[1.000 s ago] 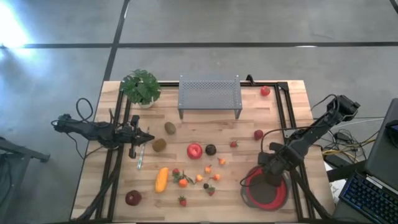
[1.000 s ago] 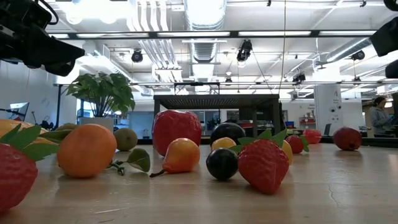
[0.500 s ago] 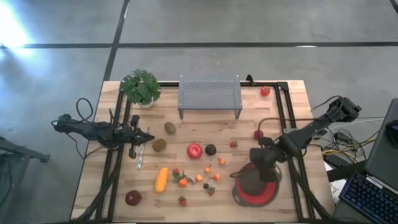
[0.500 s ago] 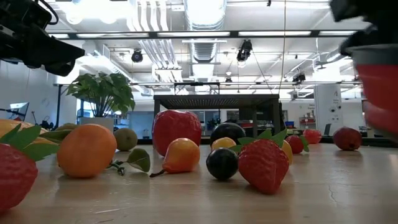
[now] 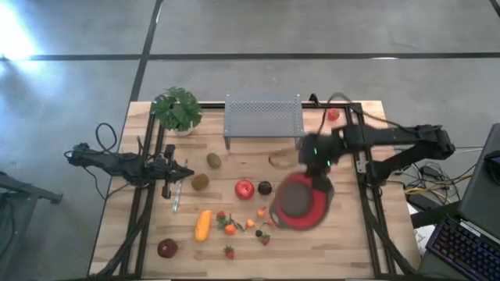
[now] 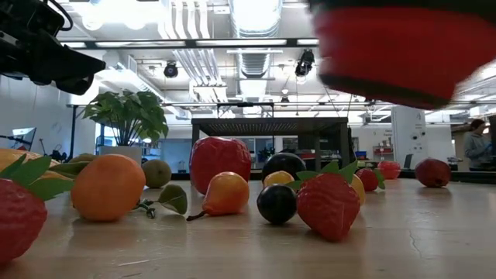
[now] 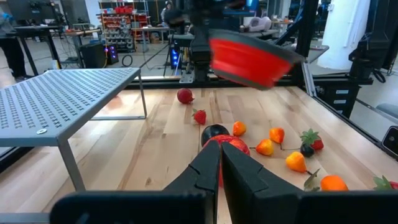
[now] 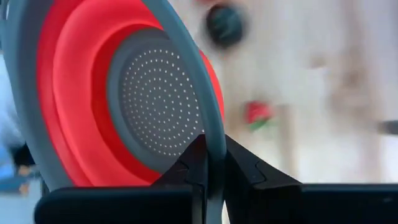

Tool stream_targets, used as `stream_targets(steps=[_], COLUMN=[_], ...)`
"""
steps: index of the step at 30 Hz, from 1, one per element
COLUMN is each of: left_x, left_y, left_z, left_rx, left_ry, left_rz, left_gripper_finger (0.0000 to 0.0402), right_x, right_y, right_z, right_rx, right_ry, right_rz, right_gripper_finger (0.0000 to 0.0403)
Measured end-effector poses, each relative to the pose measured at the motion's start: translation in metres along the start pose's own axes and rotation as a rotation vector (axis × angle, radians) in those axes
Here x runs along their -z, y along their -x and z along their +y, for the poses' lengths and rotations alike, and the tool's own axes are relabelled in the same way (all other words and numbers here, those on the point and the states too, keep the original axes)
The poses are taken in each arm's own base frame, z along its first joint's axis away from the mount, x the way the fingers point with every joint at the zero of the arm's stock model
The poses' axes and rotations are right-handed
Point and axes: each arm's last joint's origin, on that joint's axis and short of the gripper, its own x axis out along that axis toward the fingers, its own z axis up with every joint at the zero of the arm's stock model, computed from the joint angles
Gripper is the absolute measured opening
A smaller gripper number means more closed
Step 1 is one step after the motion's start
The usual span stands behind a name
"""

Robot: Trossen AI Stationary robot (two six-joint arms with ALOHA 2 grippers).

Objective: Pick & Place Fruit
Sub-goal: Put the strainer bowl on the shelf

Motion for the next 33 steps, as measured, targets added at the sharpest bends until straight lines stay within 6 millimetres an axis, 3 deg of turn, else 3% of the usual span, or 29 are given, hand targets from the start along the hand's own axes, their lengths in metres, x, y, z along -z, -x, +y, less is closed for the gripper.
stream_targets(steps=[7,13,20,27,33], left_x=[0.0,0.0,0.0,0.0,0.0], left_y=[0.0,0.0,0.0,0.0,0.0], left_z=[0.0,0.0,0.0,0.0,0.0], left_rx=[0.0,0.001,0.001,0.0,0.001], left_ry=[0.0,0.0,0.0,0.0,0.0], left_rz=[0.0,0.0,0.0,0.0,0.0], left_gripper_finger=[0.0021,0.0021,0.0021,0.0021,0.0021], right_x=[-0.05,-0.085,-0.089,-0.097,-0.087], right_y=[0.035,0.053,0.062,0.077,0.084], right_z=[-0.062,-0.134,-0.201,-0.231,-0.254], right_rx=[0.018,0.024,0.048,0.061,0.041], right_ry=[-0.097,-0.33,-0.578,-0.614,-0.676], right_rz=[-0.142,-0.181,-0.079,-0.153,-0.141], right_gripper_finger=[0.0019,0.0019,0.0019,0.0019,0.0019])
